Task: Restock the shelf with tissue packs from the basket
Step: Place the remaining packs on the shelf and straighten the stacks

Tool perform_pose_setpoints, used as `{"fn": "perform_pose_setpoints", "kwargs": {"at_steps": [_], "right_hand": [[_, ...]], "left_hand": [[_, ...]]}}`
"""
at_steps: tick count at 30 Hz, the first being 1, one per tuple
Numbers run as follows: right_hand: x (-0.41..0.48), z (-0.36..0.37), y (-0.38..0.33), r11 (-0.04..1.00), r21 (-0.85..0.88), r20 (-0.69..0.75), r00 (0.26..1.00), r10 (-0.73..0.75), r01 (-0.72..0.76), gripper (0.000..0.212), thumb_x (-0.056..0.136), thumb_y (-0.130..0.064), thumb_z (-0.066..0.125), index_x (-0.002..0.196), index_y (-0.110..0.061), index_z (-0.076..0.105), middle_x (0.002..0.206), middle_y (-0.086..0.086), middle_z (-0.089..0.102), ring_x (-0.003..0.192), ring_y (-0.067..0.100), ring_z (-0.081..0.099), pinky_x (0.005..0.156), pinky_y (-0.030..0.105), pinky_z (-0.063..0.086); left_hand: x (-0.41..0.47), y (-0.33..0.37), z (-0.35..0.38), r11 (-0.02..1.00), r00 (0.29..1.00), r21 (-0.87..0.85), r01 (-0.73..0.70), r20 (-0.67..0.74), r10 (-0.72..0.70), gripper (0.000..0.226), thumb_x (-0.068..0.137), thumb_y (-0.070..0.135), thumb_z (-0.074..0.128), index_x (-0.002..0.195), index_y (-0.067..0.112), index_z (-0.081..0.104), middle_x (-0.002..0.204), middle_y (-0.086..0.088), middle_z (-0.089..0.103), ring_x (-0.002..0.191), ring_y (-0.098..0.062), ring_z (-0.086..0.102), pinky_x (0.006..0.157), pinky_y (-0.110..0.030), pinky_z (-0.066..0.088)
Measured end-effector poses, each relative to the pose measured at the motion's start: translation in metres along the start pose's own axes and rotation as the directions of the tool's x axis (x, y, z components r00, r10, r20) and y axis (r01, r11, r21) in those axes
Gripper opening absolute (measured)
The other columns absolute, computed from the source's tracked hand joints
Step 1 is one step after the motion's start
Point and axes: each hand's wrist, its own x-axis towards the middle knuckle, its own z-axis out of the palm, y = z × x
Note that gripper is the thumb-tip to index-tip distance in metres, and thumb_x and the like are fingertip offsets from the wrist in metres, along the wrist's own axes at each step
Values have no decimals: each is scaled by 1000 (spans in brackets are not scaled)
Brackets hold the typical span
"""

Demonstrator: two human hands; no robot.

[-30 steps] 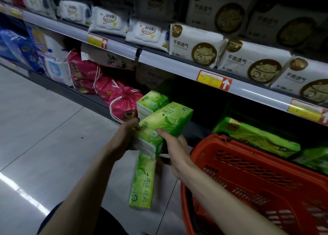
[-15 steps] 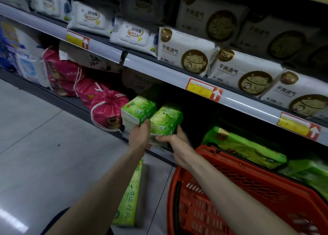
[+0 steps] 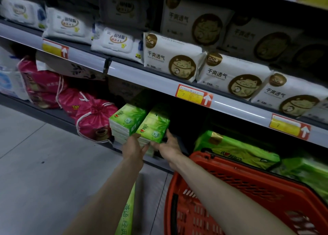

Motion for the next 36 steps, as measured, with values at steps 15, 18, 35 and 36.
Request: {"fn": "perform_pose_setpoints", "kwargs": {"at_steps": [15, 18, 35, 36], "right_hand": [[27, 4, -4, 994, -90, 23, 998, 63, -60, 111, 82, -47, 85, 166, -40, 14, 163, -2, 42, 148, 23, 45, 121, 42, 42], [26, 2, -8, 993, -87, 34, 996, 77, -74, 112, 81, -46, 85, 166, -41, 13, 160, -3, 48, 144, 23, 50, 118, 42, 44], [-99, -97, -56, 1000, -20, 37, 999, -1, 2, 49, 101, -44, 62, 138, -12, 63, 137, 9, 66, 131, 30, 60, 111, 41, 48], [-108, -105, -57, 1000, -12, 28, 999, -22, 22, 48, 100, -45, 63, 134, -12, 67, 136, 10, 68, 129, 31, 62, 111, 43, 49]], "left_hand": [[3, -1, 12, 993, 996, -118, 25, 88, -15, 49, 102, 19, 54, 149, 7, 46, 154, -20, 42, 138, -35, 49, 115, -45, 46], [4, -2, 12, 997, 997, -76, 27, 74, -22, 46, 101, 21, 55, 145, 8, 50, 150, -20, 46, 135, -36, 52, 112, -44, 48], [-91, -15, 30, 979, 978, 184, -83, 203, 45, 25, 103, 19, 51, 126, 11, 57, 133, -13, 57, 89, -30, 61, 85, -44, 52], [-102, -15, 33, 979, 974, 184, -91, 223, 48, 28, 103, 20, 51, 129, 11, 57, 135, -14, 58, 90, -30, 63, 88, -45, 54]]}}
